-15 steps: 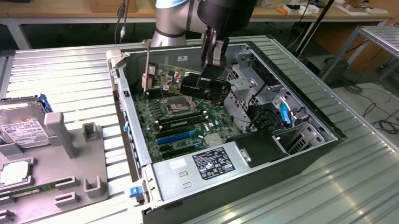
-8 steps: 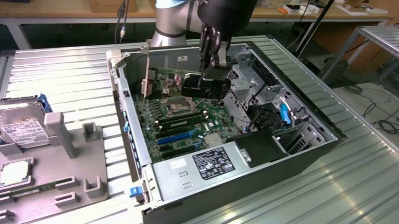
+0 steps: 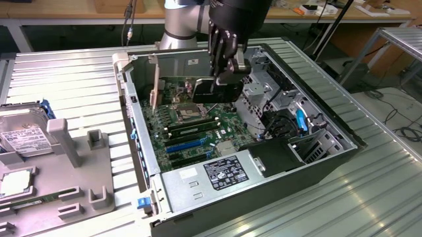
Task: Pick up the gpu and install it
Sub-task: 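Insert the gpu into the slot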
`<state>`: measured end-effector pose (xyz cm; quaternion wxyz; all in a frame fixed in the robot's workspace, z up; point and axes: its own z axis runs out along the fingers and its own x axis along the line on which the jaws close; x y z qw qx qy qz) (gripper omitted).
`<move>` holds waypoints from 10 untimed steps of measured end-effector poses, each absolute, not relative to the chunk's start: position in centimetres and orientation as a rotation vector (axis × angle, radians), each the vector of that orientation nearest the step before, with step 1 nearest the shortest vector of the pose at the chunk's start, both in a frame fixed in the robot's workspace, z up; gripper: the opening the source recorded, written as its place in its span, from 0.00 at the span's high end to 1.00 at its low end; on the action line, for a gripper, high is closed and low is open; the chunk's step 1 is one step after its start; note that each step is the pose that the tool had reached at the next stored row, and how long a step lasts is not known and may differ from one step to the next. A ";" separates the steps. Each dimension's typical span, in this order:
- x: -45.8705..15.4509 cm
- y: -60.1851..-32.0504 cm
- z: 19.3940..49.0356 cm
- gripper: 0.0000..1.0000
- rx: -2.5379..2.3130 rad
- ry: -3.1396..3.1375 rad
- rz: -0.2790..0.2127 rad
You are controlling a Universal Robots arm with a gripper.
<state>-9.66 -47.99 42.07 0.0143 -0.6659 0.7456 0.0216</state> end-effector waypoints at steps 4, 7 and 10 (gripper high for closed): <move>-9.6 -48.0 42.1 0.73 -2.127 2.271 0.070; -9.5 -47.9 41.9 0.73 -2.125 2.267 0.063; -9.4 -47.7 41.7 0.73 -2.117 2.249 0.036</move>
